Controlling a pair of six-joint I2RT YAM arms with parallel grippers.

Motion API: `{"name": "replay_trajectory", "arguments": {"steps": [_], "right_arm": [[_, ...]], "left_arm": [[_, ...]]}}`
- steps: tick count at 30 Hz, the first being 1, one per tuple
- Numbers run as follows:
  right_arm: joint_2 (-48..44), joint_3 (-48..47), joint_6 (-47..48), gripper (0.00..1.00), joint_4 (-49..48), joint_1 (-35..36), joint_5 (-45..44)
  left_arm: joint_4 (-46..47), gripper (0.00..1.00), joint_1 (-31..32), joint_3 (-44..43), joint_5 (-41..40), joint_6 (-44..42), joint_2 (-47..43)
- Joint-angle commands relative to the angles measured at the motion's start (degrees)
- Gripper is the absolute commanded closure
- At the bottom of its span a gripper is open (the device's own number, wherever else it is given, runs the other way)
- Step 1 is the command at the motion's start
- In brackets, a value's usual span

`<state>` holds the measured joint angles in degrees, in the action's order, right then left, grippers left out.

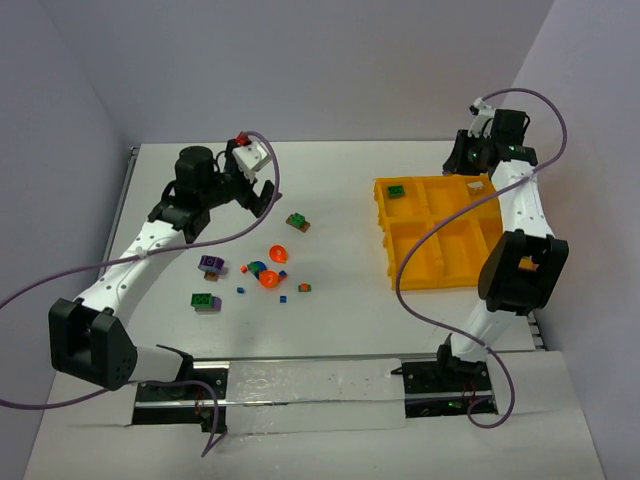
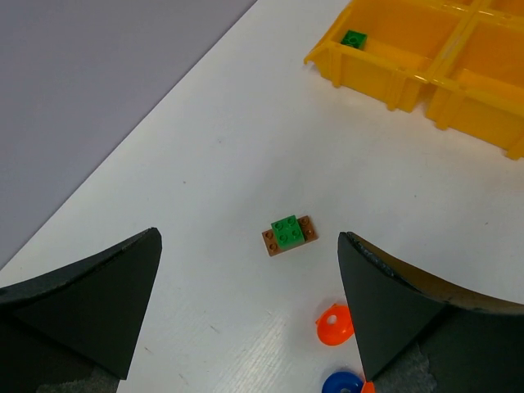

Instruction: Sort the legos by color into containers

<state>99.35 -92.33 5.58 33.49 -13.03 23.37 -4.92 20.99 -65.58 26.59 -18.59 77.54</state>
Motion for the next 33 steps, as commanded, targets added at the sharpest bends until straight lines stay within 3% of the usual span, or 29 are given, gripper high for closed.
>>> {"name": "replay_trajectory", "arguments": {"steps": [1, 8, 18, 24, 30, 33], "right_arm": [[3.01, -6.36, 5.12, 1.00, 4.93, 1.86, -12.63], [12.56, -12.14, 6.32, 1.00, 5.42, 3.71, -21.80], [19.29, -14.75, 6.04, 1.00, 3.79, 6.97, -22.29], [23.55, -15.22, 5.26, 1.00, 1.52, 9.27, -31.06], [25.55, -15.78, 5.67, 0.92, 0.44, 11.71, -35.69], [25.90, -15.69, 5.54, 0.80, 0.30, 12.42, -35.72]], "left_arm": [[-0.27, 0.01, -0.25, -0.87, -3.21, 2.12, -0.01], [-1.71, 0.01, -0.28, -2.67, -6.72, 2.61, 1.55], [-3.64, 0.01, -0.53, -1.37, -10.34, 4.70, 0.03], [-5.32, 0.01, -1.67, -0.86, -13.01, 5.20, -0.98], [-6.51, 0.01, -3.28, -0.78, -13.78, 5.25, -1.42], [-6.68, 0.01, -3.64, -0.78, -13.94, 5.05, -1.61]]}}
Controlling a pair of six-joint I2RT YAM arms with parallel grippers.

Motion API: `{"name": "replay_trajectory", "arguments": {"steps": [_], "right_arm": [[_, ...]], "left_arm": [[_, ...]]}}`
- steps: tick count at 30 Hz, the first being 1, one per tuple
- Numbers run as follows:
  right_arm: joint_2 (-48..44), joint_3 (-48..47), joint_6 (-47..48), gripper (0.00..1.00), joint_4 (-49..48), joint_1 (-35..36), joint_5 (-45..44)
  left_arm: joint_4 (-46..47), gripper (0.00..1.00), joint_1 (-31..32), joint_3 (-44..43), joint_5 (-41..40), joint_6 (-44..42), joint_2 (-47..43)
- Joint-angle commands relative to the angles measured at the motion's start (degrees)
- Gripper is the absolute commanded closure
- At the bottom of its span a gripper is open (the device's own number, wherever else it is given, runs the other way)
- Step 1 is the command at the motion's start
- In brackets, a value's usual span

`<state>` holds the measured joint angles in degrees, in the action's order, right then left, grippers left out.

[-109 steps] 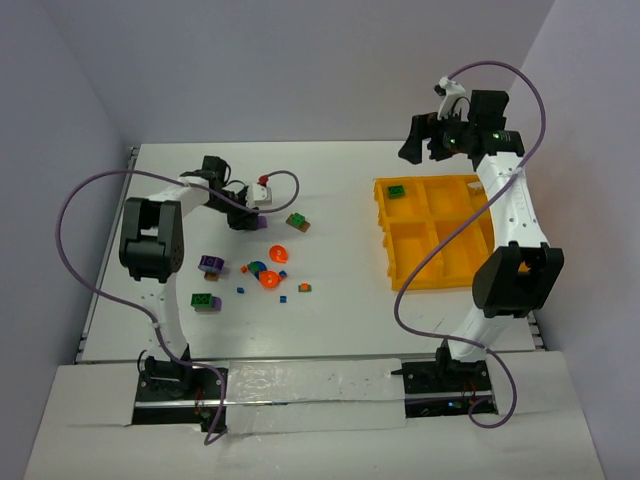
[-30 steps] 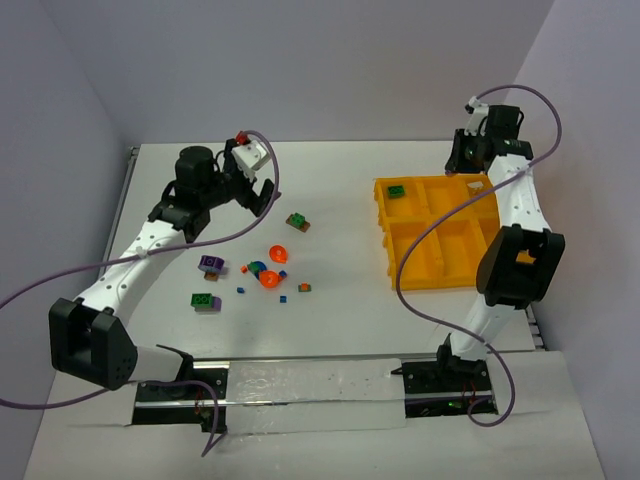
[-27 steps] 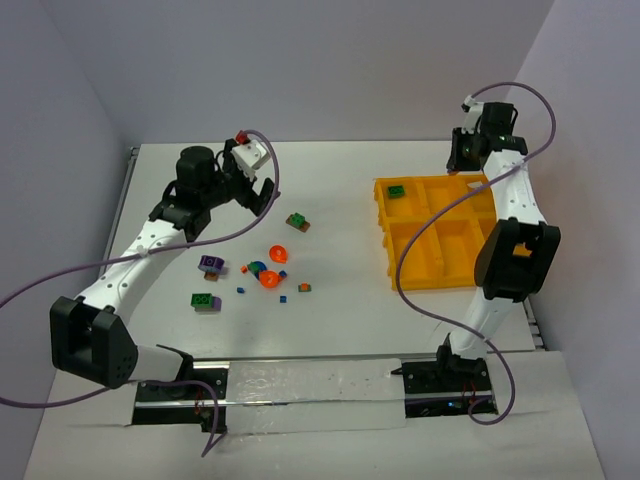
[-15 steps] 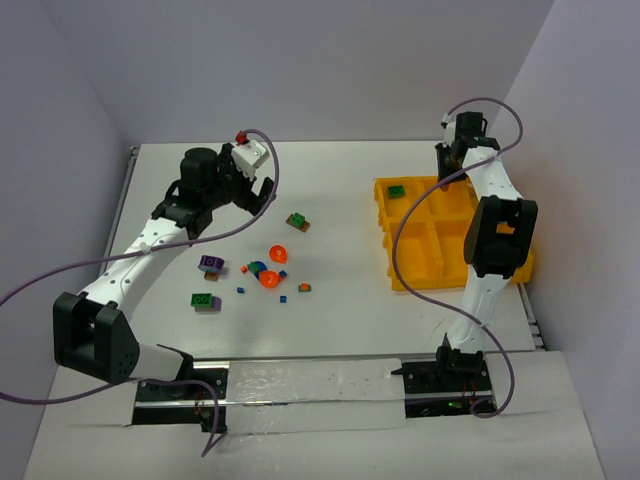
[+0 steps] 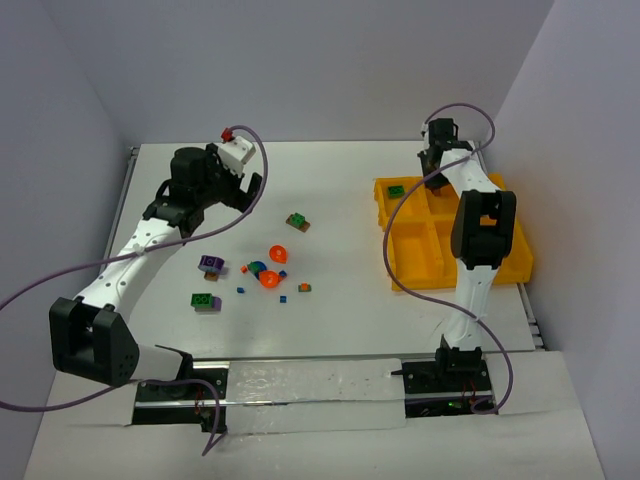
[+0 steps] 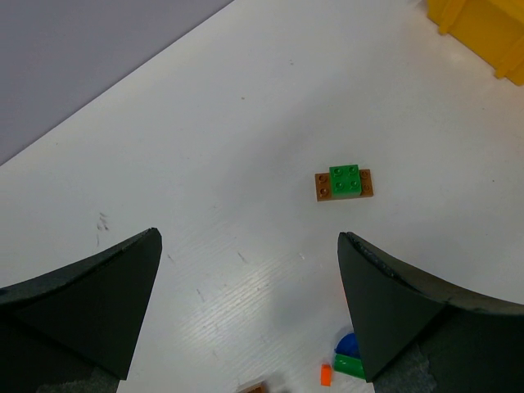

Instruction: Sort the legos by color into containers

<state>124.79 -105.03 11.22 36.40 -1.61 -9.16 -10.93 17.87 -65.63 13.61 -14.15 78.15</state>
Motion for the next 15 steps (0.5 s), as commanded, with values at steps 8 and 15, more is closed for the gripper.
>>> {"name": "replay_trajectory", "arguments": {"steps": [8, 15], "right_arm": [[-0.63, -3.19, 0.26, 0.52, -2.65, 1.35, -4.59], [-5.64, -3.40, 0.88, 0.40, -2.32, 0.67, -5.54]], "left_arm": [[0.04, 0.01, -0.82, -0.16, -0.86, 0.70, -2.20], [2.12, 0.01, -1.19, 0.72, 0.14, 1.19, -2.30]]}}
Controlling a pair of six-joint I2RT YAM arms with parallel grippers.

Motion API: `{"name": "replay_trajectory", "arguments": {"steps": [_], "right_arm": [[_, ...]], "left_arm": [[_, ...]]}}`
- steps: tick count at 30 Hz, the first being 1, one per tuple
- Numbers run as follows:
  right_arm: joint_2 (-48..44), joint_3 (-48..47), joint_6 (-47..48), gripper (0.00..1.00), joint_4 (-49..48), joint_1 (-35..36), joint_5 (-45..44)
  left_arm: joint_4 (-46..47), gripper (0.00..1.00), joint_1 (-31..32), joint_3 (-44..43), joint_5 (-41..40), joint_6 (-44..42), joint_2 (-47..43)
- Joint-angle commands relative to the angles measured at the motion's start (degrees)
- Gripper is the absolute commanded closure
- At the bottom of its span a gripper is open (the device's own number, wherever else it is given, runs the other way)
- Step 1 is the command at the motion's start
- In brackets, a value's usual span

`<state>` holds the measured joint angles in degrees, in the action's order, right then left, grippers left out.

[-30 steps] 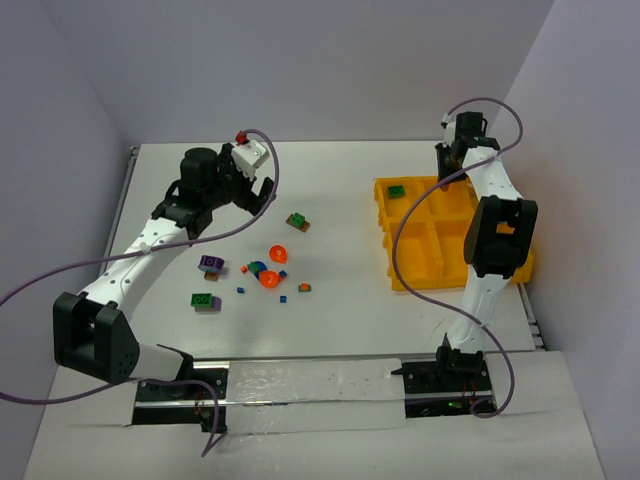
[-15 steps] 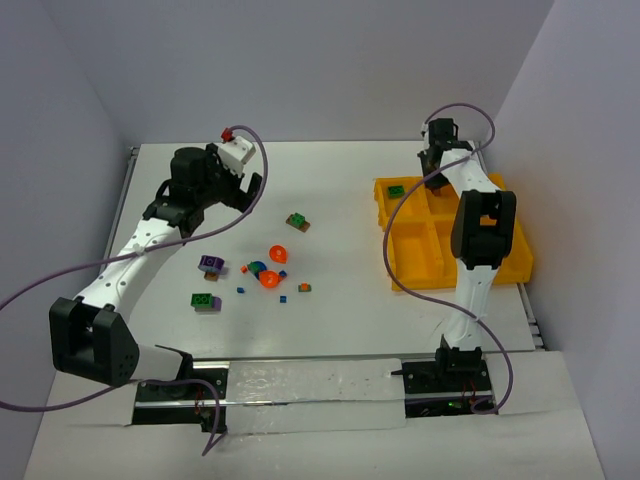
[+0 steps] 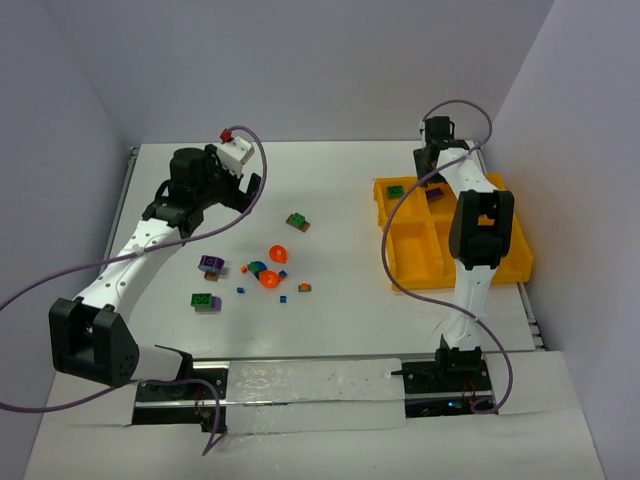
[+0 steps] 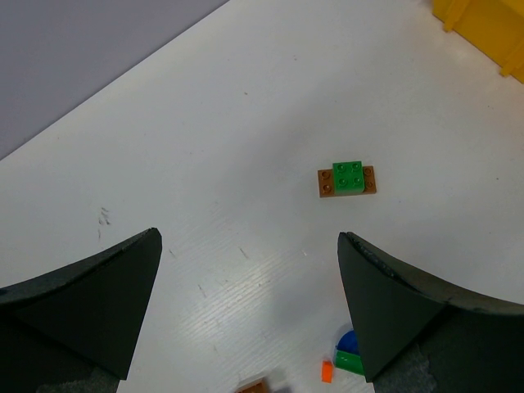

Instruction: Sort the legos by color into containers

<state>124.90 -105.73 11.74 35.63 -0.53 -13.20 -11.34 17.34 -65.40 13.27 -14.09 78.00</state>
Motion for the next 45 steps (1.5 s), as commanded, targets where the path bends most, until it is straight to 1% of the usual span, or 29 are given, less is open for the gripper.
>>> {"name": "replay_trajectory", "arguments": {"steps": [1, 4, 7, 9, 10, 12, 13, 15, 16, 19, 22, 23, 25, 27, 31, 41, 45], "right_arm": [[-6.74, -3.07, 0.46, 0.39, -1.47, -0.57, -0.94], [-10.02, -4.13, 0.48, 0.36, -1.62, -1.05, 1.97], [-14.30, -5.75, -0.83, 0.24, -1.76, -0.64, 9.54], [-16.28, -5.68, -1.84, 0.19, -1.83, 0.15, 14.92], [-17.61, -5.33, -2.04, 0.19, -1.85, 0.68, 18.44], [-18.49, -4.46, -1.26, 0.19, -1.45, 3.61, 28.23], [-18.73, -4.02, -0.79, 0.19, -1.24, 5.76, 30.59], [-17.05, -4.75, -0.64, 0.18, 0.23, 9.37, 34.31], [-15.15, -6.34, -0.63, 0.18, 2.95, 11.87, 36.60], [-9.73, -10.57, -0.65, 0.18, 6.05, 17.00, 41.59], [-2.91, -16.03, 2.81, 0.19, 10.93, 23.33, 42.73], [-1.87, -17.43, 3.37, 0.19, 11.82, 24.25, 42.69], [0.94, -20.12, 5.21, 0.18, 13.40, 27.10, 41.33], [4.87, -22.09, 6.84, 0.18, 15.07, 29.55, 39.56], [8.47, -22.32, 8.88, 0.18, 15.63, 31.54, 35.41], [13.14, -21.39, 9.83, 0.18, 13.98, 33.38, 30.76], [14.63, -21.89, 9.71, 0.20, 12.93, 33.78, 29.66]], "left_arm": [[2.77, 0.01, -0.79, 0.60, 0.72, 1.37, -2.15], [3.70, 0.01, -1.17, 1.10, 1.44, 2.24, -2.39], [4.26, 0.01, -1.85, 1.24, 2.14, 3.19, -2.53], [4.40, 0.01, -2.49, 1.27, 2.73, 3.81, -2.79], [4.40, 0.01, -2.78, 1.32, 3.31, 4.10, -2.88], [4.31, 0.01, -3.76, 1.18, 4.88, 5.50, -3.11], [4.23, 0.01, -4.61, 1.01, 6.10, 6.16, -3.11], [3.47, 0.01, -5.98, 0.15, 7.79, 8.69, -3.07], [3.07, 0.01, -6.99, -0.20, 9.00, 9.93, -2.96], [2.38, 0.01, -9.17, -0.61, 11.79, 11.99, -3.20], [1.36, 0.01, -11.27, -1.02, 14.52, 13.41, -3.49], [1.24, 0.01, -11.75, -1.05, 14.85, 13.56, -3.55], [0.62, 0.01, -12.59, -1.18, 15.42, 15.84, -3.77], [0.10, 0.01, -13.29, -0.97, 15.43, 16.28, -4.34], [0.48, 0.01, -13.58, 0.66, 15.29, 17.12, -5.93], [0.97, 0.01, -13.65, 2.03, 14.96, 16.67, -6.88], [0.80, 0.01, -13.65, 2.18, 14.94, 16.33, -6.81]]}}
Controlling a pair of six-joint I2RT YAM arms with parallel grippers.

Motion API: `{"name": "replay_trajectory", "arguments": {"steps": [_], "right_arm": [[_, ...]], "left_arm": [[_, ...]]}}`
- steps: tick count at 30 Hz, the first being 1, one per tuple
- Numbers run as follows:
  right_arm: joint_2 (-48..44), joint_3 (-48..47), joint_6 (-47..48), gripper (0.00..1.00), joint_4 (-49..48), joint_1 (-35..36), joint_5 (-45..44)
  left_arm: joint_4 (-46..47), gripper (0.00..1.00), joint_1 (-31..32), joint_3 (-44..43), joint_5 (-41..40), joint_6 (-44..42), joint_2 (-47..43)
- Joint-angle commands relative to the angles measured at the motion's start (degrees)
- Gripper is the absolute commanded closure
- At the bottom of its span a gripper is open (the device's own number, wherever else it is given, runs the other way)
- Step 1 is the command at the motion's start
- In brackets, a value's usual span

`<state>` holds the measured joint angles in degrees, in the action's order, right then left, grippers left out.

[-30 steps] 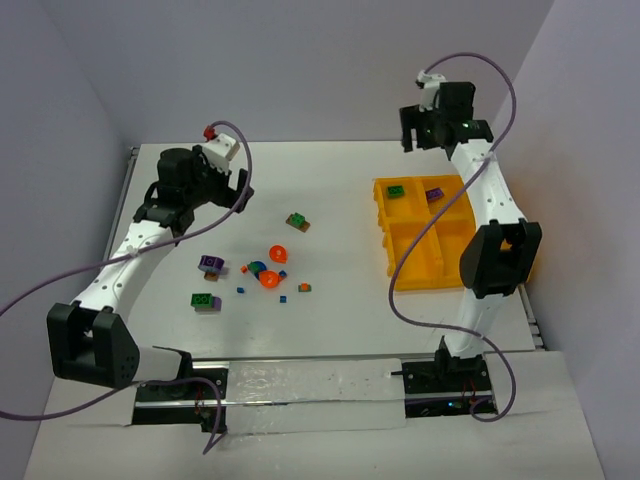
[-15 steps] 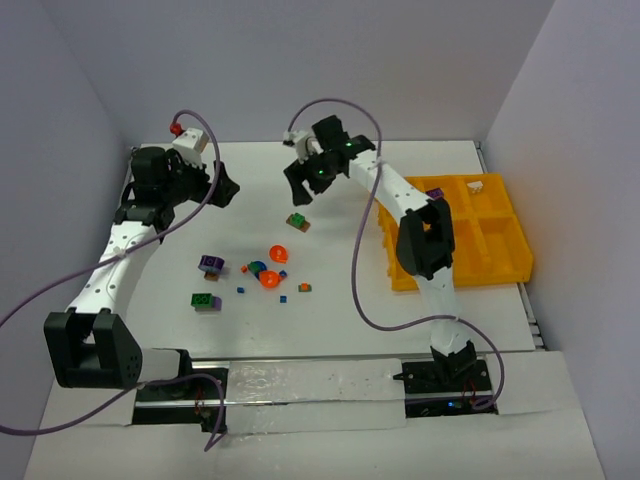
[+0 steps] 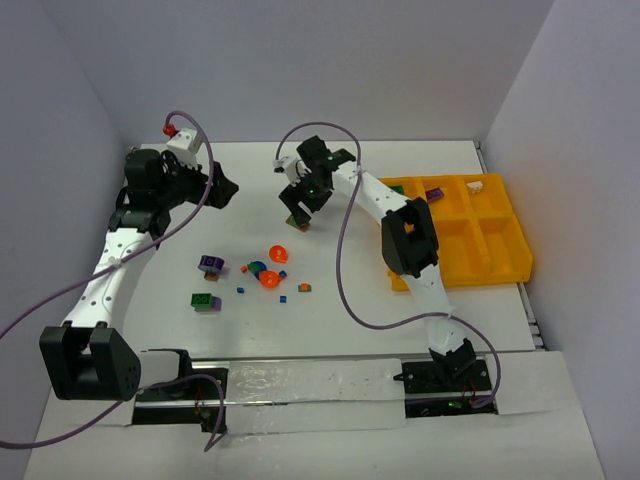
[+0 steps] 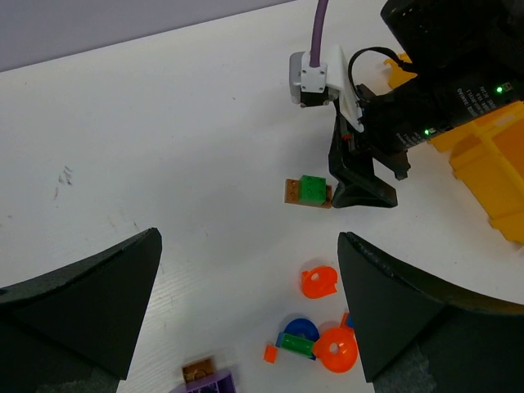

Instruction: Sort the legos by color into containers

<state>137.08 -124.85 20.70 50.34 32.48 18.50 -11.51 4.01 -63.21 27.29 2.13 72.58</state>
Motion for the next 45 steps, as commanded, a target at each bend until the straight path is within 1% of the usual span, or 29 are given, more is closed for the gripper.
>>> {"name": "replay_trajectory", "arguments": {"steps": [1, 10, 16, 19, 21, 22, 23, 24, 26, 27, 30, 32, 34, 36, 37, 38, 40, 43, 44, 45], "right_arm": [[2.71, -2.92, 0.78, 0.21, -1.86, 0.86, -2.00], [3.55, -3.42, 0.57, 0.24, -2.90, 2.06, -0.68], [4.74, -4.46, 0.04, 0.33, -3.87, 2.32, -0.53], [5.46, -4.70, 0.17, 0.43, -4.06, 2.24, -1.14], [5.63, -4.50, 0.19, 0.53, -4.33, 2.21, -1.30], [5.54, -4.38, 0.13, 0.60, -4.51, 2.16, -1.37], [5.45, -4.20, 0.13, 0.63, -4.69, 2.21, -1.37], [5.24, -3.87, 0.13, 0.66, -4.96, 2.24, -1.43], [4.51, -3.03, 0.22, 0.68, -5.46, 2.24, -1.60], [4.25, -2.77, 0.42, 0.71, -5.51, 2.21, -1.72], [2.75, -1.81, 0.23, 0.88, -5.59, 1.73, -1.64], [0.21, -1.20, -0.46, 0.97, -4.79, 0.67, 0.79], [-2.80, -0.47, -1.50, 1.00, -4.72, -1.52, 4.70], [-7.02, 0.27, -4.53, 1.00, -4.87, -4.27, 11.90], [-8.67, 0.53, -4.70, 1.00, -5.27, -4.44, 15.01], [-11.37, 1.05, -8.03, 1.00, -6.42, -7.02, 20.25], [-14.28, 1.52, -12.74, 1.00, -8.47, -9.40, 26.14], [-17.35, 2.26, -22.91, 1.00, -13.49, -11.25, 32.97], [-18.46, 3.84, -27.88, 1.00, -16.90, -11.97, 33.38], [-20.42, 6.04, -35.57, 1.00, -20.33, -12.44, 32.69]], "left_arm": [[0.97, 0.01, -0.32, 0.05, 0.92, 0.07, -1.35], [1.41, 0.01, -0.32, 0.66, 0.92, -0.11, -1.30], [1.73, 0.01, -0.40, 1.16, 0.92, -0.04, -1.49], [1.41, 0.01, -0.37, 1.11, 0.75, -0.32, -1.72], [1.41, 0.01, -0.41, 1.28, 0.66, -0.46, -1.94], [1.39, 0.01, -0.41, 1.37, 0.67, -0.46, -2.01], [1.35, 0.01, -0.41, 1.46, 0.72, -0.46, -2.06], [1.35, 0.01, -0.41, 1.58, 0.75, -0.46, -2.15], [1.46, 0.01, -0.41, 1.72, 0.81, -0.43, -2.21], [1.44, 0.01, -0.41, 1.81, 0.78, -0.34, -2.26], [1.47, 0.01, -0.41, 1.84, 0.98, -0.15, -2.12], [1.23, 0.01, -0.43, 1.60, 1.63, 0.16, -1.86], [1.26, 0.01, -0.63, 1.65, 2.75, 0.64, -1.79], [1.48, 0.01, -0.92, 1.94, 5.65, 2.26, -1.42], [1.49, 0.01, -1.01, 1.95, 7.10, 2.35, -1.38], [1.83, 0.01, -1.02, 2.43, 9.85, 4.05, -1.11], [2.92, 0.01, -1.02, 2.94, 12.99, 6.34, -0.88], [7.82, 0.01, -0.99, 4.15, 15.07, 11.93, -0.65], [9.80, 0.01, -0.94, 4.33, 14.79, 13.97, -0.44], [10.80, 0.01, -0.93, 4.33, 13.92, 16.98, 0.02]]}}
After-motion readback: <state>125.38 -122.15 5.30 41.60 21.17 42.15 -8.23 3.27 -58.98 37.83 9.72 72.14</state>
